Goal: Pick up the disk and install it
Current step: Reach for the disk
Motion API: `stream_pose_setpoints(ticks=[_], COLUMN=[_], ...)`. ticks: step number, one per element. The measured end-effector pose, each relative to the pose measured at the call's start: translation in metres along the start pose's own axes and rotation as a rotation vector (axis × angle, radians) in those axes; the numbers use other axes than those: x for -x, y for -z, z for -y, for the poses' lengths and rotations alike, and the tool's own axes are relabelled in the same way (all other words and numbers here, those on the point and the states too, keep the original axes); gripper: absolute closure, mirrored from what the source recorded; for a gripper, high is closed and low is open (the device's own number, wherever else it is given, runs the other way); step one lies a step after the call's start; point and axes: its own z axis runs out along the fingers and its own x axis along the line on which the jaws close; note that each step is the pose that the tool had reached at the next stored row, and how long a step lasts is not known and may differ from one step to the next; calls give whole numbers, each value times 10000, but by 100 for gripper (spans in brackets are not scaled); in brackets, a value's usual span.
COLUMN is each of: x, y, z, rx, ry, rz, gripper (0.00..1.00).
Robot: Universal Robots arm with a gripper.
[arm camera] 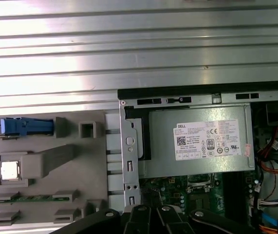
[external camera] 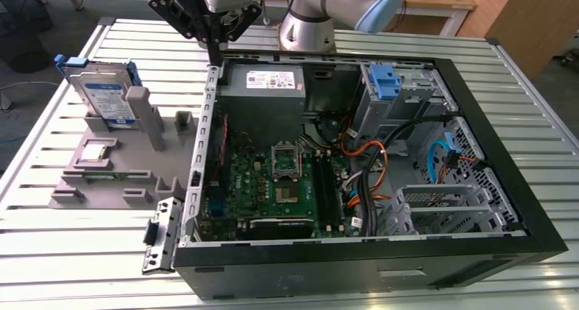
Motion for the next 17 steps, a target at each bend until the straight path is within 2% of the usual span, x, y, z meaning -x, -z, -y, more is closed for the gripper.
stream_pose_setpoints(ticks=[5,11,17], x=[-46,-53,-92], y=[0,1,1], z=[3,4,7], rx=[0,0,0], ry=[-1,0,0], rz=[0,0,0], gripper=[90,90,90])
